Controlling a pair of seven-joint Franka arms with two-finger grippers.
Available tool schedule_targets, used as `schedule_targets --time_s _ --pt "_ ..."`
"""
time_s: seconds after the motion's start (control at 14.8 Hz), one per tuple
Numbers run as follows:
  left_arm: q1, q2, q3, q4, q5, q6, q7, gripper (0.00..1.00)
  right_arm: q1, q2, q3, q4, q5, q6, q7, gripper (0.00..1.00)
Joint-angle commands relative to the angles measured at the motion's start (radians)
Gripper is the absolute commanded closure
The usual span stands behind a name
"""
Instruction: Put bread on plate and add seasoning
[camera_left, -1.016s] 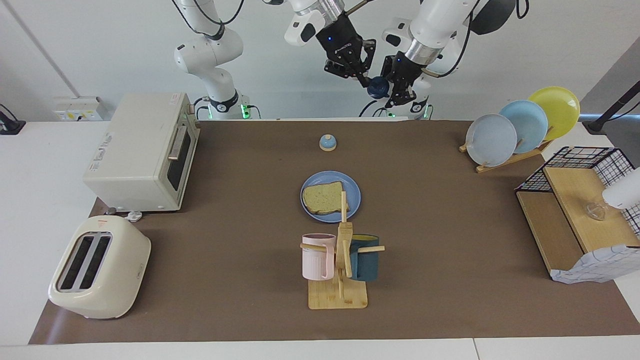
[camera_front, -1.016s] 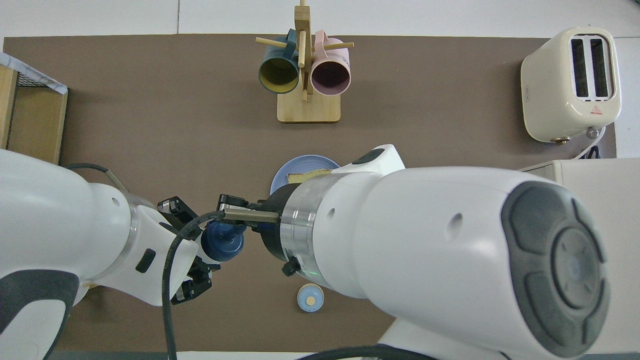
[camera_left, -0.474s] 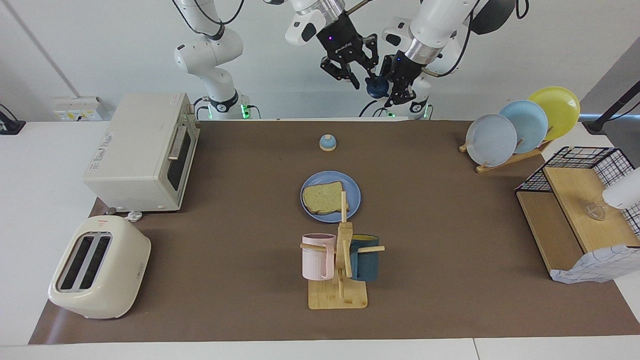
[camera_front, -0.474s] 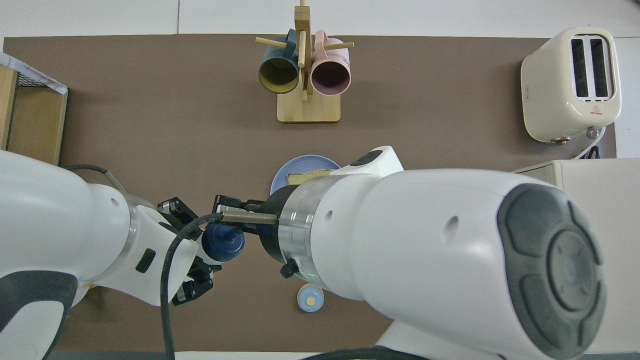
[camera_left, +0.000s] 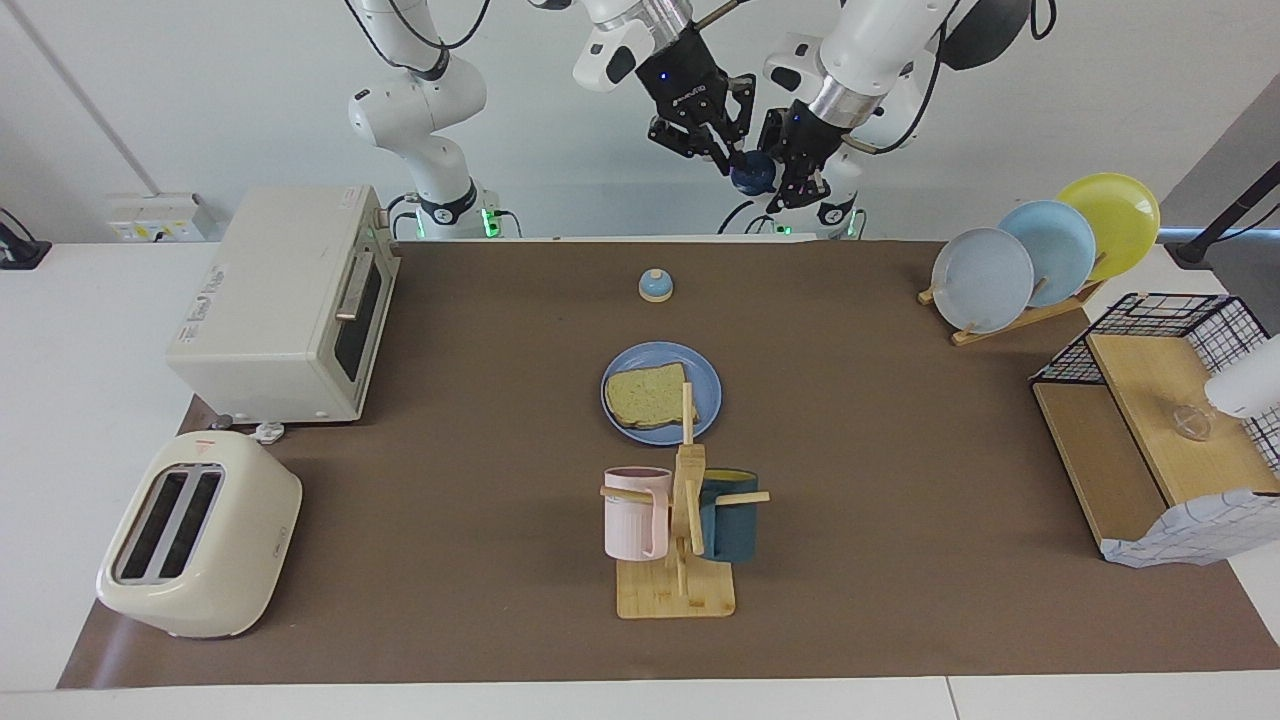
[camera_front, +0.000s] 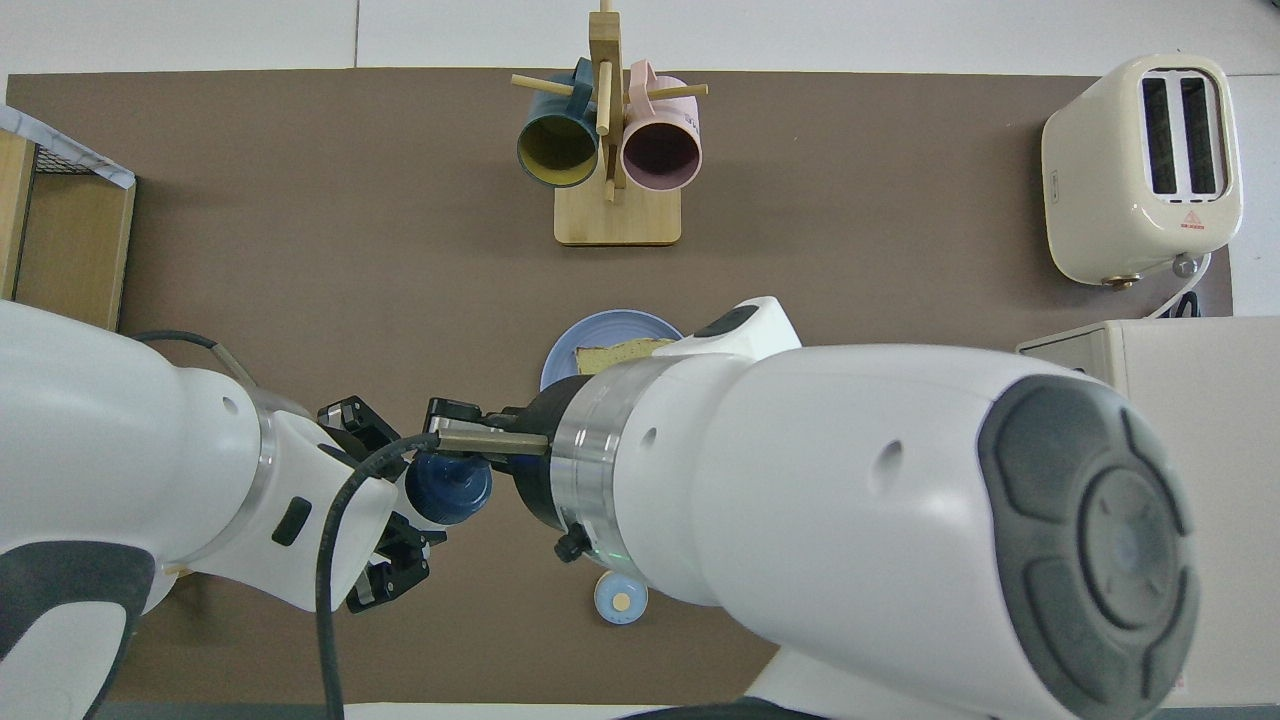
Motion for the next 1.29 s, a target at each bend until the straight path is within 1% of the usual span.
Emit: schedule_targets --time_s 0.0,0.41,0.54,0.61,0.75,1.15,1.22 --pt "0.003 -0.026 0.0 -0.019 -0.016 0.005 -0.014 0.6 0.0 -0.019 0.006 -0.022 -0.016 0.007 0.022 1.0" --pt "0.002 -0.026 0.0 -0.022 -0.016 0.009 -0.031 0.6 -0.014 -0.006 0.003 0.0 -0.014 0.004 0.016 1.0" --pt "0.002 -0.026 0.0 -0.022 -0.016 0.009 -0.031 0.64 -0.027 -0.002 -0.006 0.007 -0.008 -0.002 -0.016 1.0" --pt "0.002 -0.026 0.0 -0.022 -0.016 0.009 -0.031 0.64 -0.046 0.004 -0.006 0.024 -0.007 -0.008 -0.018 1.0" --pt "0.002 -0.026 0.0 -0.022 -0.016 0.009 -0.031 0.64 -0.066 0.014 -0.008 0.043 0.053 -0.004 -0.02 1.0" --pt "0.002 -0.026 0.0 -0.022 -0.016 0.009 -0.032 0.65 -0.077 0.009 -0.008 0.026 0.059 0.004 -0.021 1.0" --pt "0.002 -0.026 0.0 -0.022 -0.016 0.009 -0.032 0.65 -0.077 0.009 -0.008 0.026 0.059 0.004 -0.021 0.89"
